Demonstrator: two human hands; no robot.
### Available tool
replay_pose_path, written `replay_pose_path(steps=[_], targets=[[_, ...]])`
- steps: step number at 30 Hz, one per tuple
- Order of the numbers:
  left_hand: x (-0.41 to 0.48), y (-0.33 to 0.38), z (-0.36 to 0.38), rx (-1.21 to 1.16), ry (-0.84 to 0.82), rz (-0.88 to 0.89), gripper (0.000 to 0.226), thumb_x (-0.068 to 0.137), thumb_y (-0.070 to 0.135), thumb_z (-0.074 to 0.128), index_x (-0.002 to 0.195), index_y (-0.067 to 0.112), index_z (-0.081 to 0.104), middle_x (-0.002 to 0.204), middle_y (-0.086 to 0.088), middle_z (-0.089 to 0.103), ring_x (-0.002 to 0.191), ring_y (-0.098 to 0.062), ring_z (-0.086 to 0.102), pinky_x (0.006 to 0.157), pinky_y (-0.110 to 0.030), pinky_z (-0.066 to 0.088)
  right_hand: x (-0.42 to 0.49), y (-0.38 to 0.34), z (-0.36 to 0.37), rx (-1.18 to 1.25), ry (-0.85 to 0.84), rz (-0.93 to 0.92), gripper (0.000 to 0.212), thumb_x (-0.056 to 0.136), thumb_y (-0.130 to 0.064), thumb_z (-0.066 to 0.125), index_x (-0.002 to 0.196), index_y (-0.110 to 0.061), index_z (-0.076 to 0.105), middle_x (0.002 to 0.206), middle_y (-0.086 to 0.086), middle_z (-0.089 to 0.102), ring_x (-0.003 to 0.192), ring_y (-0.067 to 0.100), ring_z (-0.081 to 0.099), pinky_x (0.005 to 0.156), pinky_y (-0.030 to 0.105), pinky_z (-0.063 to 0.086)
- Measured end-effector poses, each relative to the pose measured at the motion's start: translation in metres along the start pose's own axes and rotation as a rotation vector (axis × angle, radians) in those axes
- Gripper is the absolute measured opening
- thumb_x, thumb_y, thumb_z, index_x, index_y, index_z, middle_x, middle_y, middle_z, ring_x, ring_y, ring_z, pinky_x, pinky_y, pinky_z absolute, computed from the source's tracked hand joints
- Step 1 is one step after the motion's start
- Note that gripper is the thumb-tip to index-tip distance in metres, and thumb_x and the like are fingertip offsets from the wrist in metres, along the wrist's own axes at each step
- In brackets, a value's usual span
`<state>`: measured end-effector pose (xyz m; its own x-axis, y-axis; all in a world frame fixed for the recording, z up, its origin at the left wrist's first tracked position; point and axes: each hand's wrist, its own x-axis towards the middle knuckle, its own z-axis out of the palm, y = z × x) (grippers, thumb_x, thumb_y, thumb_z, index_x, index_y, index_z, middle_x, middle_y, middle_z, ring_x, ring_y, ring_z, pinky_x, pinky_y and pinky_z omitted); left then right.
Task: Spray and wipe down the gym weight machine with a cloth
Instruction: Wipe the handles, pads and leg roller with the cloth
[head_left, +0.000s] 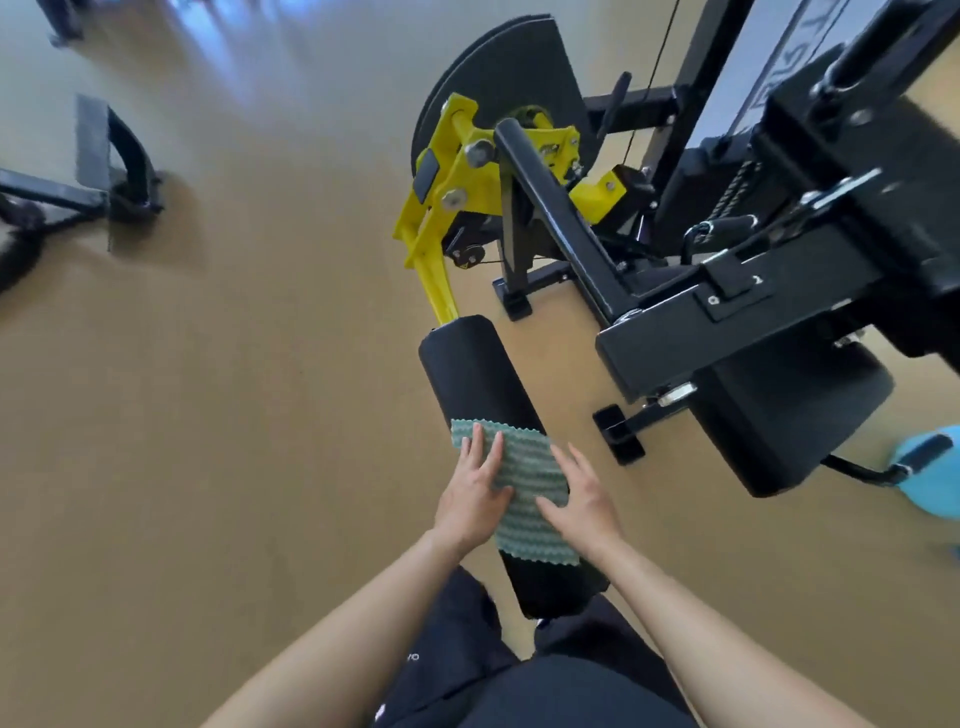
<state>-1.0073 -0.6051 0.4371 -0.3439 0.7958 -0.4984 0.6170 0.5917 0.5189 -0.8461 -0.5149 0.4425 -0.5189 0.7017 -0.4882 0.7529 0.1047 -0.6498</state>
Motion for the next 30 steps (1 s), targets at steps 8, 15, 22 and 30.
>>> replay_pose_path(steps=[8,15,22,30], targets=[[0.054,-0.036,-0.049,0.376,-0.019,0.287,0.069,0.109,0.048,0.036,0.163,0.033,-0.005,0.167,0.000,-0.021,0.153,-0.020,-0.025,0.129,-0.038,-0.005,-0.004,-0.004,0.027,0.139,0.164,0.222,0.076,0.090,-0.045,0.073,0.154,-0.023,0.038,0.147,-0.003,0.049,0.136,0.018,0.047,0.111,0.034,0.043],[0.141,-0.054,-0.116,0.586,-0.038,0.528,0.061,0.110,0.048,0.024,0.165,0.027,0.011,0.173,-0.003,-0.005,0.158,-0.024,-0.014,0.126,-0.046,-0.011,-0.005,-0.039,0.076,0.001,0.359,0.501,0.093,0.084,-0.072,0.063,0.156,-0.022,0.034,0.160,0.000,0.038,0.149,0.024,0.032,0.123,0.045,0.028],[0.169,-0.018,-0.128,0.683,-0.093,0.575,0.062,0.106,0.050,0.030,0.162,0.025,0.023,0.172,-0.009,0.009,0.158,-0.041,-0.005,0.127,-0.056,-0.005,-0.006,-0.068,0.097,-0.074,0.452,0.663,0.096,0.084,-0.071,0.063,0.161,-0.025,0.026,0.166,-0.001,0.027,0.155,0.026,0.020,0.128,0.049,0.013],[0.111,0.002,-0.068,0.819,-0.345,0.774,0.062,0.107,0.052,0.017,0.164,0.029,0.006,0.172,0.000,0.009,0.158,-0.038,-0.010,0.123,-0.061,-0.015,-0.047,-0.060,0.116,0.025,0.610,0.884,0.091,0.080,-0.059,0.077,0.155,-0.020,0.041,0.165,0.008,0.033,0.155,0.032,0.020,0.125,0.056,0.017]])
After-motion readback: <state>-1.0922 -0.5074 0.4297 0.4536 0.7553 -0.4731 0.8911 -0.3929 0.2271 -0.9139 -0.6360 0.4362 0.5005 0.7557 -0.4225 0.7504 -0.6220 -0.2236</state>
